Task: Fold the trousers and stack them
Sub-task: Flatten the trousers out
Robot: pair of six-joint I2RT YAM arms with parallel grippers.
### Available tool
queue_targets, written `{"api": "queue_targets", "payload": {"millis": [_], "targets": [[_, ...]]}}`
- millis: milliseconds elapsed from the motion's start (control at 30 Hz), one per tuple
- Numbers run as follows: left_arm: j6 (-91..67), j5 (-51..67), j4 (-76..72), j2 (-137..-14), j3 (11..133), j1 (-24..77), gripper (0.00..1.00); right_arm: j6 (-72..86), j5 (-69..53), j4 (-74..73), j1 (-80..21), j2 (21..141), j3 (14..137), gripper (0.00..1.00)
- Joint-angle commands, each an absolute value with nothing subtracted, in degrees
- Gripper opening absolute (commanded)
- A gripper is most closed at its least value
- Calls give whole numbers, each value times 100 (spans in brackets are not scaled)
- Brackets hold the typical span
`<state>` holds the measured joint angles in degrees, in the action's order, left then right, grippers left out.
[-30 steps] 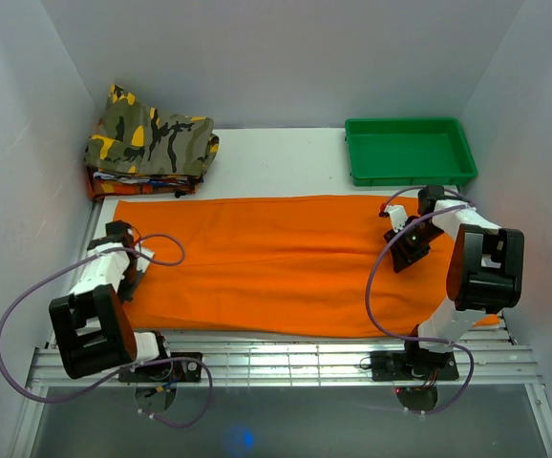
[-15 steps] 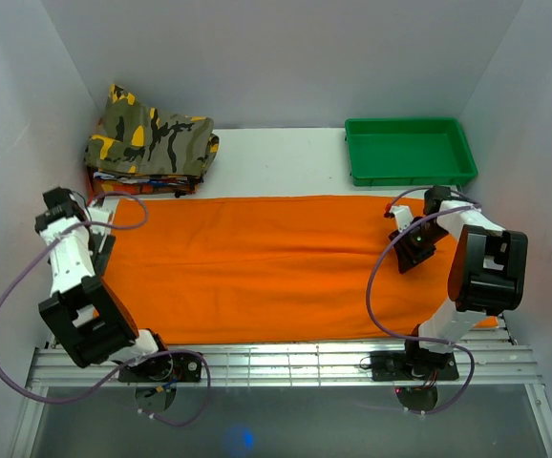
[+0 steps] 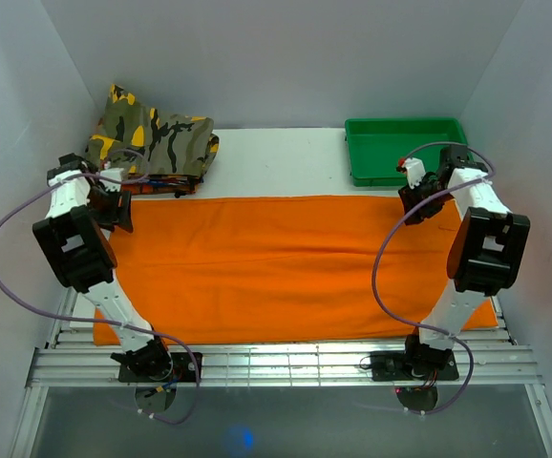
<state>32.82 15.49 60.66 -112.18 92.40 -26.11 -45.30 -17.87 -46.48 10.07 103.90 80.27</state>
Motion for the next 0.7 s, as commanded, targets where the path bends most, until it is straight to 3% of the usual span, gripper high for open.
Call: {"api": "queue_targets", "payload": {"millis": [0,233,467,667], "targets": [[2953,2127,5600,-11293,9361,-2199,67,-4307,-1890,-4431,1028,10923,8244,47],[2935,1969,5203,-11707,9037,-1978,57,-4807,-1468,-4008,1028,10951,7454,46],[3735,1591,5177,-11180,7588,-2039,53,-5405,-1213,-4052,1072,10626,6487,46],[4157,1547,5370,-10837,7242,-2329,49,-5678,-1388,-4473,1169,10127,6100,45]]}}
